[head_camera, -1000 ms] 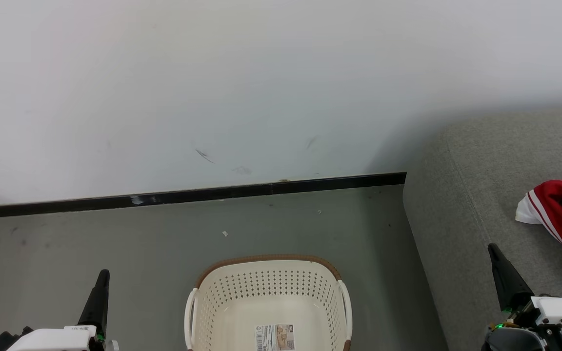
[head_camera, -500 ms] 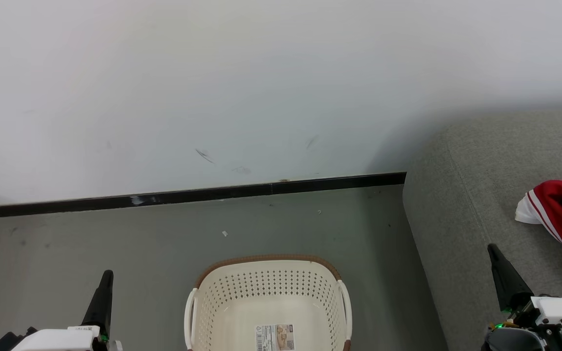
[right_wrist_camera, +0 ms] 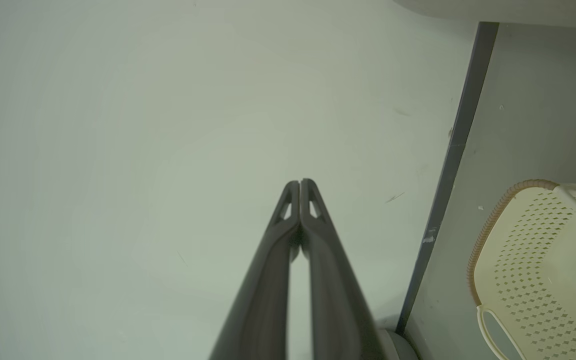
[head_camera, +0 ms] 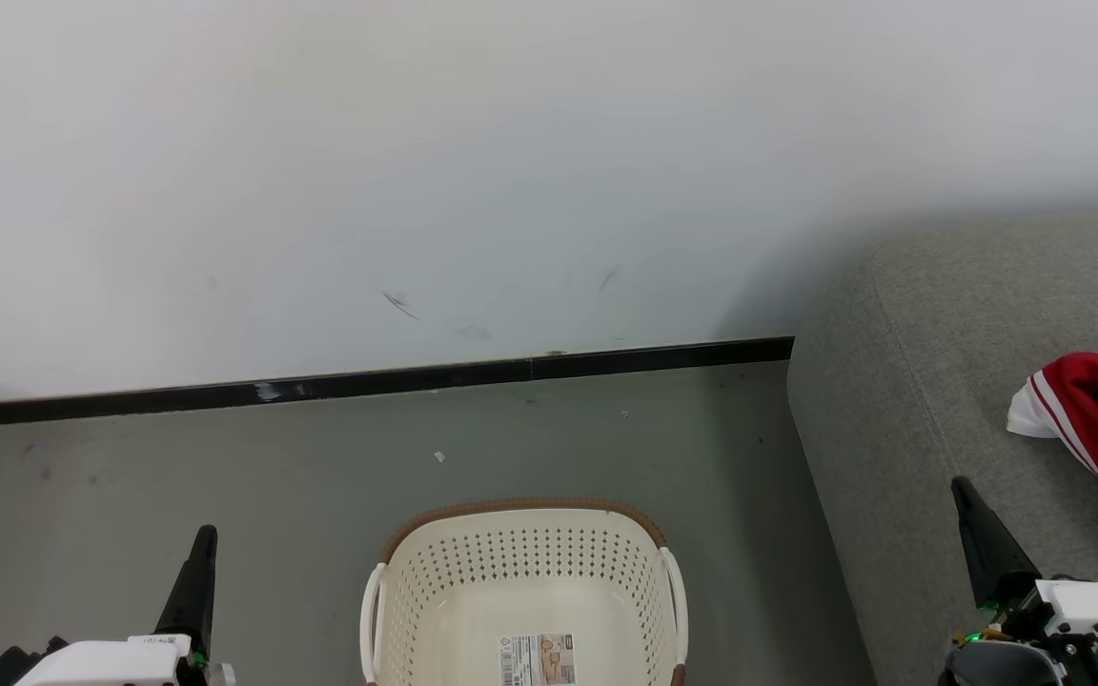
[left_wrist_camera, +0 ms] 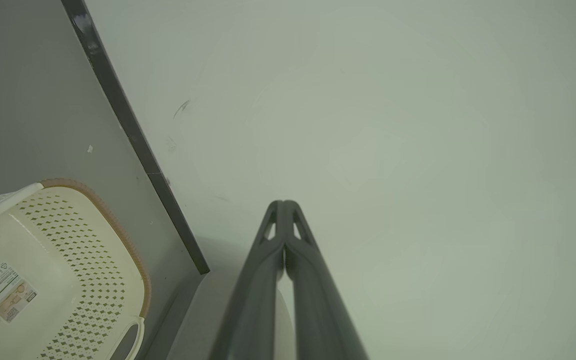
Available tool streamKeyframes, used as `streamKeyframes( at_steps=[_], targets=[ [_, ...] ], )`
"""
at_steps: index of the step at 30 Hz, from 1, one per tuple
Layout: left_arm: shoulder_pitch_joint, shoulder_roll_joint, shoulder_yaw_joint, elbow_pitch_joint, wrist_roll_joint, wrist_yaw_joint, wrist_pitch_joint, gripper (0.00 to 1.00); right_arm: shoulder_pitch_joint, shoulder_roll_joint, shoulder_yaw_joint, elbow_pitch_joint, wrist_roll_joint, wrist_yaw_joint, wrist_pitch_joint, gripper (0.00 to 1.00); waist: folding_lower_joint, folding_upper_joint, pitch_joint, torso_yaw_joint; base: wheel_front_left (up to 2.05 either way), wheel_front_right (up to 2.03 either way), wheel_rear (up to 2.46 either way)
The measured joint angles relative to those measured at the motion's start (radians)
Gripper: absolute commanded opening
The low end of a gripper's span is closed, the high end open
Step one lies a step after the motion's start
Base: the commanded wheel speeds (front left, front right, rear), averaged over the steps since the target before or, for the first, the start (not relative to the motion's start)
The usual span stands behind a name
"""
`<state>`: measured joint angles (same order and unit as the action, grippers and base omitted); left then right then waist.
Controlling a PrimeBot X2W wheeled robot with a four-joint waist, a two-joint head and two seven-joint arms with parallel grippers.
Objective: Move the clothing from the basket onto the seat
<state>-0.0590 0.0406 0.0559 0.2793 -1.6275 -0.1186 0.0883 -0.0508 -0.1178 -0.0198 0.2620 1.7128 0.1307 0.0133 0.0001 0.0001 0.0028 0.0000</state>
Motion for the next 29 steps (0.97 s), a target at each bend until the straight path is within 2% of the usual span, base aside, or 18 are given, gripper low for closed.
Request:
streamKeyframes(
  at_steps=[29],
  targets=[
    [0.000,0.001,0.003,0.000,0.000,0.000,0.003,0.00,0.000,0.006,-0.002,0.000,-0.008,0.000,0.005,0.00,0.0000,0.0000,0.000,0.000,0.00,0.00,0.00]
  ],
)
